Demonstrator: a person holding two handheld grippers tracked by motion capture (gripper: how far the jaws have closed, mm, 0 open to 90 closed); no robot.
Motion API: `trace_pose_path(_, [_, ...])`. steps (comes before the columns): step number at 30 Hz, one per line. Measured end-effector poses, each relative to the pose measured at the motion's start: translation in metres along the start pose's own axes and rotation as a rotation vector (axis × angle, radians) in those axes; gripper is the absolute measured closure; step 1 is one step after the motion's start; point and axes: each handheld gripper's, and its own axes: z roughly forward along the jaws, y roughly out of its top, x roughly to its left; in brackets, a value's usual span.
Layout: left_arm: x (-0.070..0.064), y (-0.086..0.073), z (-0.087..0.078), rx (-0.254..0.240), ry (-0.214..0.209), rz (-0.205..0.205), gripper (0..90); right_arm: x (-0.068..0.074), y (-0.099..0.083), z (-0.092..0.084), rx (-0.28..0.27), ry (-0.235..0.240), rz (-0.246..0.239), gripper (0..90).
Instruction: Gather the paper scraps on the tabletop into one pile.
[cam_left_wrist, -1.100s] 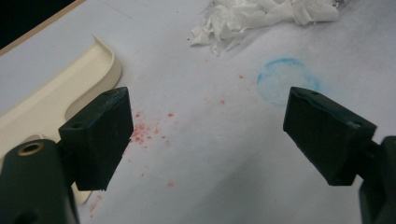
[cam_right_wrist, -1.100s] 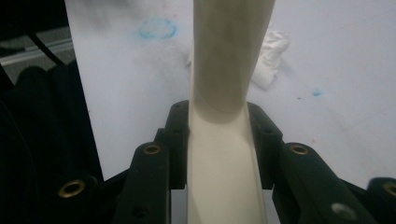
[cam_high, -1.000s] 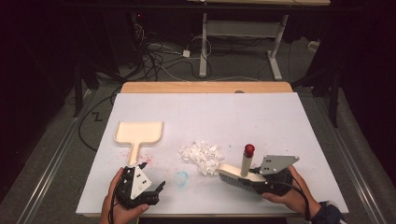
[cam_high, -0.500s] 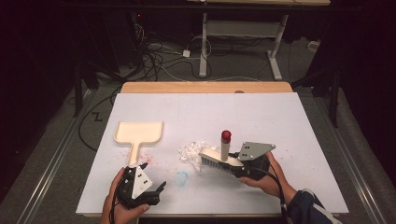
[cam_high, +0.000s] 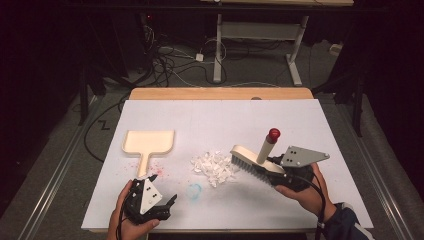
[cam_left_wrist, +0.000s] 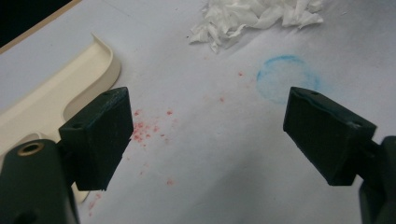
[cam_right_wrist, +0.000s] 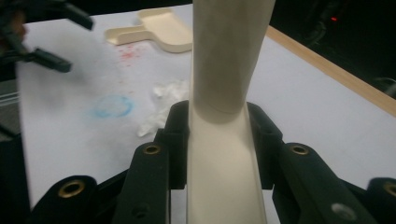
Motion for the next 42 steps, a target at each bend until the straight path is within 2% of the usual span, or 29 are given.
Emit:
trace_pose_path(1, [0.0,0.0,0.0,0.002,0.0,0.001,15.1,-0.002,0.0,0.003,0.003,-0.025,0.012,67.9])
trace_pose_path(2, [0.0,0.0,0.001,0.002,-0.001,-0.002,15.1,-0.006,-0.001,0.014,0.023,-0.118,0.024,68.0])
trace_pose_path(3, [0.001,0.001,0.001,-0.005,0.004,0.009,15.1,-0.006,-0.001,0.014,0.023,-0.118,0.024,68.0])
trace_pose_path(5, [0.0,0.001,0.002,0.002,-0.003,0.002,15.1,-0.01,-0.002,0.026,0.045,-0.184,0.024,68.0])
trace_pose_path(9, [0.001,0.001,0.003,0.0,-0.002,0.011,15.1,-0.019,-0.006,0.053,0.067,-0.246,0.089,68.0])
trace_pose_path(11, [0.001,0.001,0.003,0.0,-0.004,0.011,15.1,-0.018,-0.008,0.066,0.087,-0.29,0.083,68.0])
trace_pose_path(14, [0.001,0.0,0.003,0.0,-0.006,0.008,15.1,-0.013,-0.01,0.085,0.122,-0.308,0.108,68.0])
trace_pose_path(15, [0.001,0.0,0.003,0.0,-0.006,0.009,15.1,-0.006,-0.008,0.096,0.117,-0.308,0.11,68.0])
trace_pose_path(16, [0.001,0.0,0.003,0.001,-0.007,0.01,15.1,-0.006,-0.008,0.096,0.117,-0.308,0.11,68.0])
trace_pose_path(21, [0.001,0.0,0.003,0.0,-0.009,0.01,15.1,0.021,0.002,0.119,0.115,-0.298,0.054,67.9])
trace_pose_path(24, [0.001,0.0,0.003,0.0,-0.01,0.011,15.1,0.033,0.007,0.128,0.107,-0.291,0.038,67.8])
trace_pose_path(28, [0.001,0.0,0.003,0.0,-0.012,0.012,15.1,0.038,0.013,0.133,0.085,-0.271,0.043,68.0])
trace_pose_path(30, [0.001,0.0,0.002,0.0,-0.011,0.012,15.1,0.04,0.015,0.135,0.082,-0.279,0.027,68.0])
trace_pose_path(31, [0.001,0.0,0.002,-0.002,-0.01,0.011,15.1,0.038,0.015,0.134,0.077,-0.28,0.021,68.0])
trace_pose_path(35, [0.002,-0.001,0.002,-0.001,-0.01,0.008,15.1,0.023,0.017,0.121,0.043,-0.263,0.072,67.9])
trace_pose_path(39, [0.002,-0.001,0.001,-0.001,-0.006,0.008,15.1,0.009,0.022,0.094,0.0,-0.26,0.075,67.9])
trace_pose_path(42, [0.001,-0.001,0.001,0.002,-0.004,0.009,15.1,-0.001,0.021,0.07,-0.016,-0.207,0.091,67.9])
